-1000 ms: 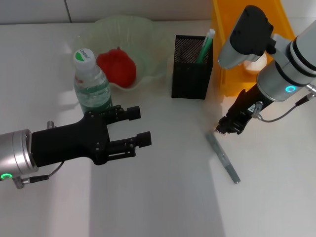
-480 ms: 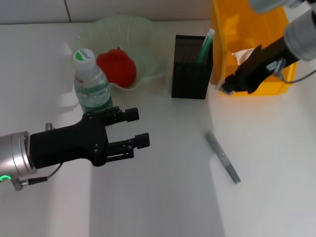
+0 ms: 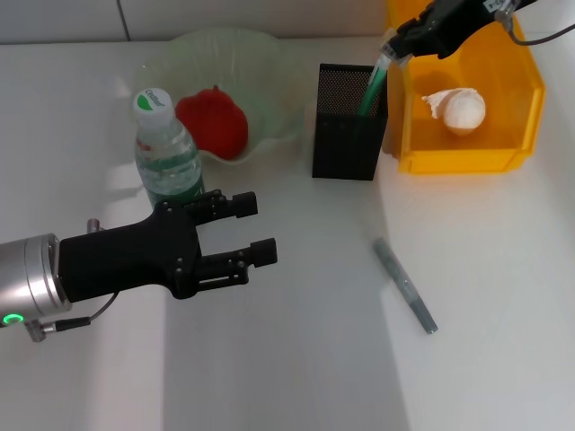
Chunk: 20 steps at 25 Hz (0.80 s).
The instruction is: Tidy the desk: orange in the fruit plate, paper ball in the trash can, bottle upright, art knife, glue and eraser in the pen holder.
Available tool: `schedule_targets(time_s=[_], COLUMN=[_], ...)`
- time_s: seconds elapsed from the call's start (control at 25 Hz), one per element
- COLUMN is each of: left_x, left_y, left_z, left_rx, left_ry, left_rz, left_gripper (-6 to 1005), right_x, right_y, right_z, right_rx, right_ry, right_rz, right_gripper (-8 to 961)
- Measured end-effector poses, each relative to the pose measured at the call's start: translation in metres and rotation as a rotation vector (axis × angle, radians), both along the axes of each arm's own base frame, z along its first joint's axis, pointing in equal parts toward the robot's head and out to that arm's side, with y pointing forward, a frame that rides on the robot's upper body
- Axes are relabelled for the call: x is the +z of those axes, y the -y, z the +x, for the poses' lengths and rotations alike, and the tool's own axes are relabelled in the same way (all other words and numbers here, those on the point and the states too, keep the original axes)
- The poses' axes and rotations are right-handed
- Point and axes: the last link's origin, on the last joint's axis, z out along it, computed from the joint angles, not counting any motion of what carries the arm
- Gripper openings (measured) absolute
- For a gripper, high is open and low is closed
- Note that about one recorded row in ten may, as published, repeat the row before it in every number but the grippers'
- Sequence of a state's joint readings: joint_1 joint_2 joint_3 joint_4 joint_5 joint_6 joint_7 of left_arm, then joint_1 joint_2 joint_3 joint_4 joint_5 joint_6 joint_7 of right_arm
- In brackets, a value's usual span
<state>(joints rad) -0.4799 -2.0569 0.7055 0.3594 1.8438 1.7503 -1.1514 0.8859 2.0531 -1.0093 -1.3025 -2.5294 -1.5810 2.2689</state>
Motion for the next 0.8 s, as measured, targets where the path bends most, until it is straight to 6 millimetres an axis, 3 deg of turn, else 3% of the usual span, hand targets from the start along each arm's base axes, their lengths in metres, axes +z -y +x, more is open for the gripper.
schedule_targets(time_s=[0.12,0.32,0.6,0.72,0.8], left_x=[0.000,-0.001,-0.001,0.001,0.001], left_y=[0.000,-0.001,-0.001,-0.001,-0.001], left_z=[0.001,0.001,0.001,0.000,-0.001], left_rx=[-0.002,0.000,-0.001,0.000,0.001], left_ry=[0.001,-0.001,0.000,-0.003,-0.004], left_rz=[0.000,0.001,0.000,0.001,0.001], left_gripper=[755,755,755,755,755], right_x=[-0.013,-0.015,-0.007,0.003,0.003], right_y=[-0.011,-0.013,-0.003,0.018,0.030], right_z=[0.002,-0.001,-0.012,-0.020,-0.020], right_rx=[-0.002,0.015,0.020,-0.030,-0.070], right_ry=[-0.009,-0.019,-0.019,0.003,0.025], right_rz=[0.000,0.012,-0.005,-0.055,-0.082], right_gripper=[110,110,396,535,538])
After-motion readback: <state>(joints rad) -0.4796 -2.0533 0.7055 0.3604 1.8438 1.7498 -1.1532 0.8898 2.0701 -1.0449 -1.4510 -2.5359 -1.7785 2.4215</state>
